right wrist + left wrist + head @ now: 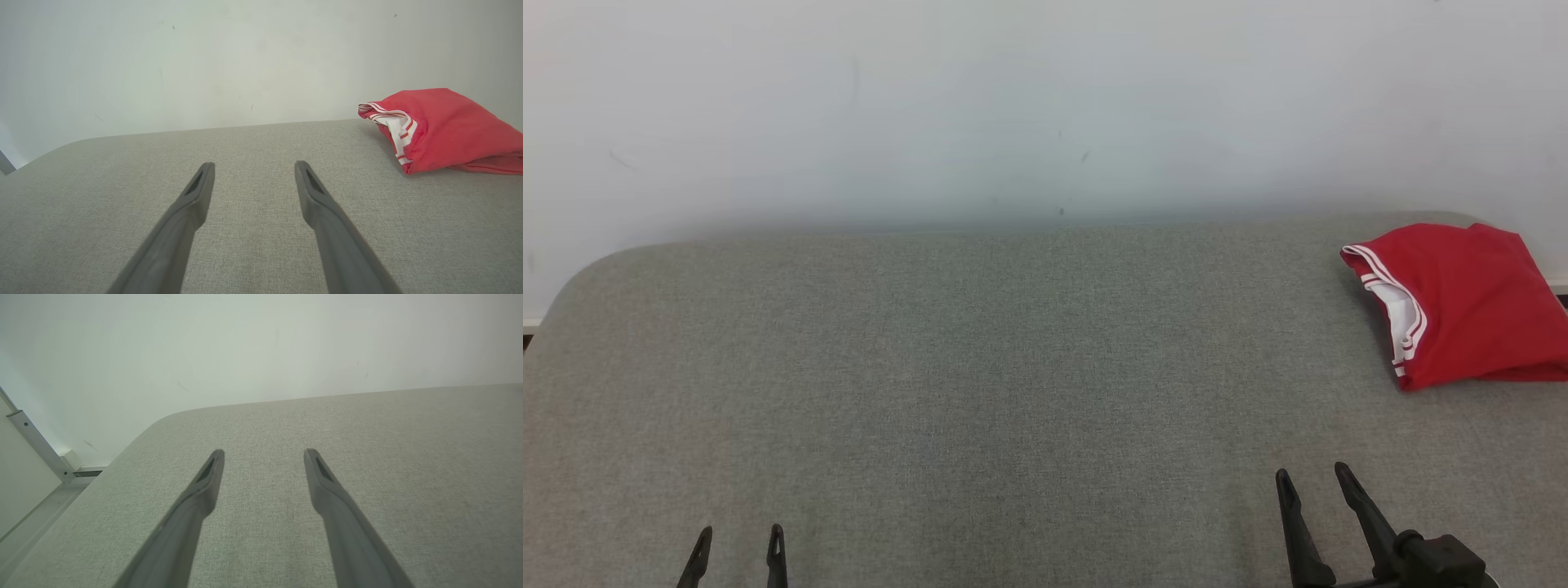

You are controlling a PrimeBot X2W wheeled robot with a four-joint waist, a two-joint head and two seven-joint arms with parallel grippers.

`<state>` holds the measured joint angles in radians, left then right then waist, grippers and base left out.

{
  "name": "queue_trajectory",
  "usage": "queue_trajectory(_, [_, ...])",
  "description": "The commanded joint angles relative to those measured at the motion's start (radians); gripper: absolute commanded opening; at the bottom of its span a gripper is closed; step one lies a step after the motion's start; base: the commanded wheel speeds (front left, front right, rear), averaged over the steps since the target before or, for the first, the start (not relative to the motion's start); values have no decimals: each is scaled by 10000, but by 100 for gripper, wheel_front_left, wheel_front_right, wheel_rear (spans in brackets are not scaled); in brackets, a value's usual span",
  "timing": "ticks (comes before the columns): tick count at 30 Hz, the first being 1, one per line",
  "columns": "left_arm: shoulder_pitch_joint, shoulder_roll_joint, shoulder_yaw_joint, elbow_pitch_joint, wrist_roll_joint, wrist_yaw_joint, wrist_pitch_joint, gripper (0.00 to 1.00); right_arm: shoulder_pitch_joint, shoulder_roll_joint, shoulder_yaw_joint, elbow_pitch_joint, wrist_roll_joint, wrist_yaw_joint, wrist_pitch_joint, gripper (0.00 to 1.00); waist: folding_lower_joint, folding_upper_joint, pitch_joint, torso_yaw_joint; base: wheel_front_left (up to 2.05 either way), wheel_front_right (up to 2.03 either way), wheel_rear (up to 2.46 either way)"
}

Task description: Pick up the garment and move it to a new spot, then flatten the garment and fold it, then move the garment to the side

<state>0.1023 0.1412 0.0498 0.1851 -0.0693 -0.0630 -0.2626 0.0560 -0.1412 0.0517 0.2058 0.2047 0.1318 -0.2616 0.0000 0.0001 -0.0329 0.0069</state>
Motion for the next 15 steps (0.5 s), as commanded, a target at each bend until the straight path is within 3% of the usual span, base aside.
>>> queue_trajectory(1, [-21,46,0,28,-66,-33,-28,100,-7,-24,12,1,-44,-29,-39,100,0,-1,-2,2,0,0,0])
queue_trajectory(15, [-37,145,-162,33,-90,39,-28,100,-17,-51,28,47,-30,-29,-39,100,0,-1,-14,36,0,0,0])
